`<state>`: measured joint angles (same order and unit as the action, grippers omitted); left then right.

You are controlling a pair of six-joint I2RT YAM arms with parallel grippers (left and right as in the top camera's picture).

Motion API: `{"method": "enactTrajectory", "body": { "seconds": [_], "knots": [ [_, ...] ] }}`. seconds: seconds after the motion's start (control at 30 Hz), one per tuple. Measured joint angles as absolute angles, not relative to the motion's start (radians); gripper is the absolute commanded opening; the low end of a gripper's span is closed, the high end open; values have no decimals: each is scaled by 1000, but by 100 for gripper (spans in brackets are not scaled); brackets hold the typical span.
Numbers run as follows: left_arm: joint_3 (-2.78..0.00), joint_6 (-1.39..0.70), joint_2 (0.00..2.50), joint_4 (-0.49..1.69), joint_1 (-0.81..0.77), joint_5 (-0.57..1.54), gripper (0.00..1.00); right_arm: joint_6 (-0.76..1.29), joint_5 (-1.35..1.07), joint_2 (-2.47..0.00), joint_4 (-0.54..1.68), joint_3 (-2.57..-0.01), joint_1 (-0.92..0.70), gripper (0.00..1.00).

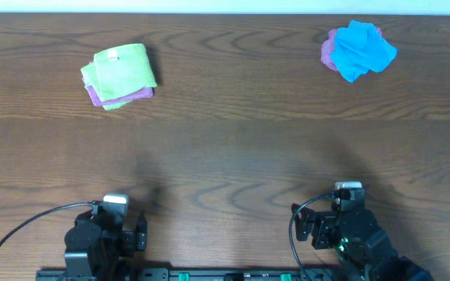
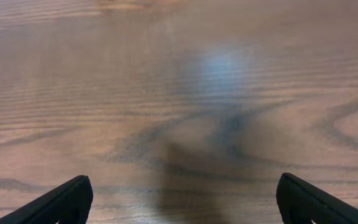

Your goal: Fold the cloth

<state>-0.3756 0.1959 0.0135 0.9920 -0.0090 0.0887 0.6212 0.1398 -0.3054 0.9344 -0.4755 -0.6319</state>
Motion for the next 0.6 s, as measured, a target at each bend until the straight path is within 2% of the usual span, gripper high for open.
{"method": "enactTrajectory", "body": {
  "seconds": [0.6],
  "knots": [
    [-305,149,12,897,26,33,95,621,140,-305,934,-476,-632,99]
  ]
}}
